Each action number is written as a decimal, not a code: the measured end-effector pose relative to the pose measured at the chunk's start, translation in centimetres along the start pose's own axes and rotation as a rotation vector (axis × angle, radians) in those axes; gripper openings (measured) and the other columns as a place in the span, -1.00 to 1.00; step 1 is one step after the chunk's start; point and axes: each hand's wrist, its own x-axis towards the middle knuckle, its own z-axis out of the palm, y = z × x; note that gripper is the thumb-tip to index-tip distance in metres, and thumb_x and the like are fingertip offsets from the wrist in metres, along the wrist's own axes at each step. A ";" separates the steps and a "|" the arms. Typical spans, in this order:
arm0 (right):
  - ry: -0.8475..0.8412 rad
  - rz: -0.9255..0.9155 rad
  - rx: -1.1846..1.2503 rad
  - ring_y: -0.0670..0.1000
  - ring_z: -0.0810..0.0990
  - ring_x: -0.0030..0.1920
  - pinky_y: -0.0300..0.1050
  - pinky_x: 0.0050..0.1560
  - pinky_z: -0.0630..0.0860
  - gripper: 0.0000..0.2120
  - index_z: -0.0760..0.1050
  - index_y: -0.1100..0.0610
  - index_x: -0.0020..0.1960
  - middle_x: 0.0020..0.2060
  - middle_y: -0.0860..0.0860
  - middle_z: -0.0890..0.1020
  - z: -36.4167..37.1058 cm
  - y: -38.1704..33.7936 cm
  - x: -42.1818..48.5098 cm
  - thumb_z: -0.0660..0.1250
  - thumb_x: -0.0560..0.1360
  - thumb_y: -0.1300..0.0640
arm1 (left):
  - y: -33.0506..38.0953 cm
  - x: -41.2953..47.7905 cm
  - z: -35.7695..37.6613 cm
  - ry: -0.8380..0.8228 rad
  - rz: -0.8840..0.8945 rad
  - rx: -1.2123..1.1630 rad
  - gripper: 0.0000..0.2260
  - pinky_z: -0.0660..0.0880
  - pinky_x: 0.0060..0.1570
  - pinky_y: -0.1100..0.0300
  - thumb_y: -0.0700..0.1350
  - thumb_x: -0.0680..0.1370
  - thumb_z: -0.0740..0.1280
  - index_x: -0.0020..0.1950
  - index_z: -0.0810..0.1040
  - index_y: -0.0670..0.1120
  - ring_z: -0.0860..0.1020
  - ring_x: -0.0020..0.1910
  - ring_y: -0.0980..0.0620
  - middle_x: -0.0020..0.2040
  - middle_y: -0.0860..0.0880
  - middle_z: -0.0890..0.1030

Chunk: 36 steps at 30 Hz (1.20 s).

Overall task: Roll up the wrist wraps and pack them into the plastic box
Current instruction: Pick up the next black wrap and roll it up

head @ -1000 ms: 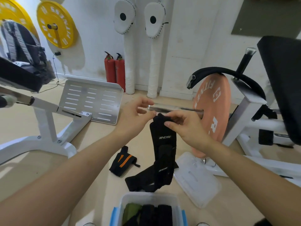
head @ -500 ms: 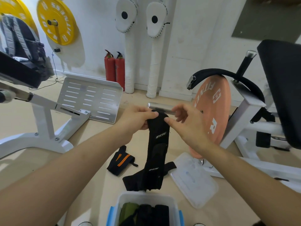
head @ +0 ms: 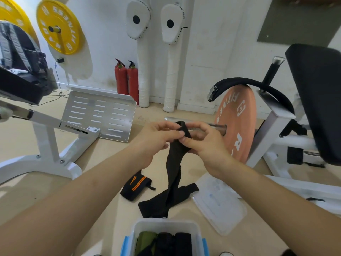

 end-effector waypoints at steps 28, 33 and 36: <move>-0.058 -0.259 -0.023 0.23 0.71 0.03 0.05 0.04 0.69 -0.79 0.61 0.23 0.15 0.02 0.26 0.69 -1.8 -0.6 0.8 0.41 0.53 0.36 | 0.0 0.0 -0.6 -0.057 0.534 0.225 -0.75 0.65 0.05 -0.18 -0.18 0.47 0.48 0.09 0.63 0.08 0.68 0.07 -0.15 0.02 -0.01 0.67; -0.053 -0.244 -0.004 0.25 0.71 0.03 0.03 0.06 0.68 -0.77 0.59 0.34 0.16 0.02 0.30 0.68 -2.3 -0.5 0.8 0.41 0.51 0.40 | 0.3 -0.5 -0.6 -0.106 0.433 0.115 -0.81 0.68 -0.07 -0.07 -0.27 0.59 0.42 0.15 0.66 -0.04 0.72 0.01 -0.09 0.04 -0.09 0.67; -0.051 -0.211 -0.007 0.26 0.69 0.05 0.03 0.06 0.68 -0.78 0.60 0.33 0.14 0.02 0.30 0.68 -2.3 -0.4 0.9 0.42 0.50 0.39 | 0.4 -0.6 -0.4 -0.072 0.447 0.117 -0.78 0.65 -0.13 0.10 -0.34 0.57 0.41 0.06 0.67 -0.03 0.73 -0.08 -0.04 -0.06 -0.03 0.70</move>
